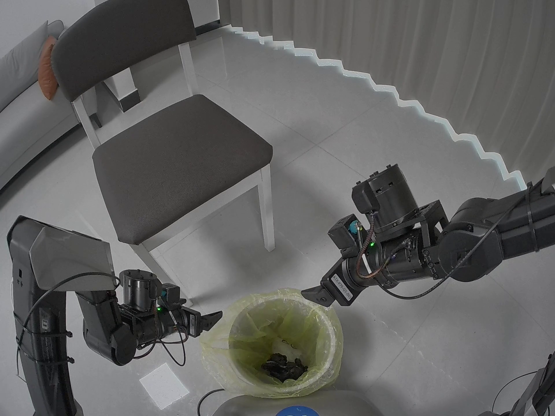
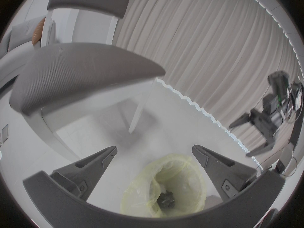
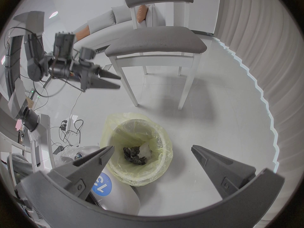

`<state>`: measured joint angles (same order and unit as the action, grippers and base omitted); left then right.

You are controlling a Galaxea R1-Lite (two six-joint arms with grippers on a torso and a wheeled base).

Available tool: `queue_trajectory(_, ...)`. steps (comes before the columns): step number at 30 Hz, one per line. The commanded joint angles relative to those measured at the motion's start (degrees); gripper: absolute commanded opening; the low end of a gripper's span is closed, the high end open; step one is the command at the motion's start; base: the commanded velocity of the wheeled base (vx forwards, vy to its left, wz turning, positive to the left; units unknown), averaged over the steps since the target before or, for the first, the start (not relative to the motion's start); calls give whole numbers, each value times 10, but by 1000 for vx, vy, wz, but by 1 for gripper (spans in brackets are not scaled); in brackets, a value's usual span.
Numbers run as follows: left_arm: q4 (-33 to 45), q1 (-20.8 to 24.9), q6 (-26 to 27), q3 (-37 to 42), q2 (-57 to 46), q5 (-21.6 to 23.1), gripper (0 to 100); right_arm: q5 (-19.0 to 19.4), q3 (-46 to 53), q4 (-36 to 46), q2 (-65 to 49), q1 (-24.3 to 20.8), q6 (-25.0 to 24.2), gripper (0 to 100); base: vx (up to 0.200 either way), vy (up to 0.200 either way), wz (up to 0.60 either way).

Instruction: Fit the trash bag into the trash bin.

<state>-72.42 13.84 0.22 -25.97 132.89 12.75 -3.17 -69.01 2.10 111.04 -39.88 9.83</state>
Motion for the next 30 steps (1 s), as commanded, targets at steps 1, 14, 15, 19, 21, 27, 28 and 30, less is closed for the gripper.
queue_trajectory(1, 23, -14, 16, 1, 27, 0, 100, 0, -1, -1, 0, 1, 0, 100, 0, 0, 0)
queue_trajectory(14, 79, -10, 50, -7, 48, 4, 100, 0, -1, -1, 2, -1, 5, 100, 0, 0, 0)
queue_trajectory(15, 85, -10, 50, -12, 54, 4, 100, 0, -1, -1, 2, 0, 8, 100, 0, 0, 0)
queue_trajectory(19, 125, -14, 57, -47, 66, 1, 100, 0, -1, -1, -1, 0, 19, 100, 0, 0, 0)
queue_trajectory(21, 157, -16, 65, -62, 62, -1, 100, 0, 0, -1, -2, 0, 20, 100, 0, 0, 0)
queue_trajectory(27, 214, -16, 98, -88, 58, -25, 100, 0, 1, -1, -2, 0, 20, 100, 0, 0, 0)
queue_trajectory(28, 225, -15, 107, -96, 58, -30, 100, 0, 1, -1, -2, 0, 21, 100, 0, 0, 0)
queue_trajectory(30, 253, -15, 116, -123, 58, -36, 100, 1, -1, -1, -3, 0, 22, 100, 0, 0, 0)
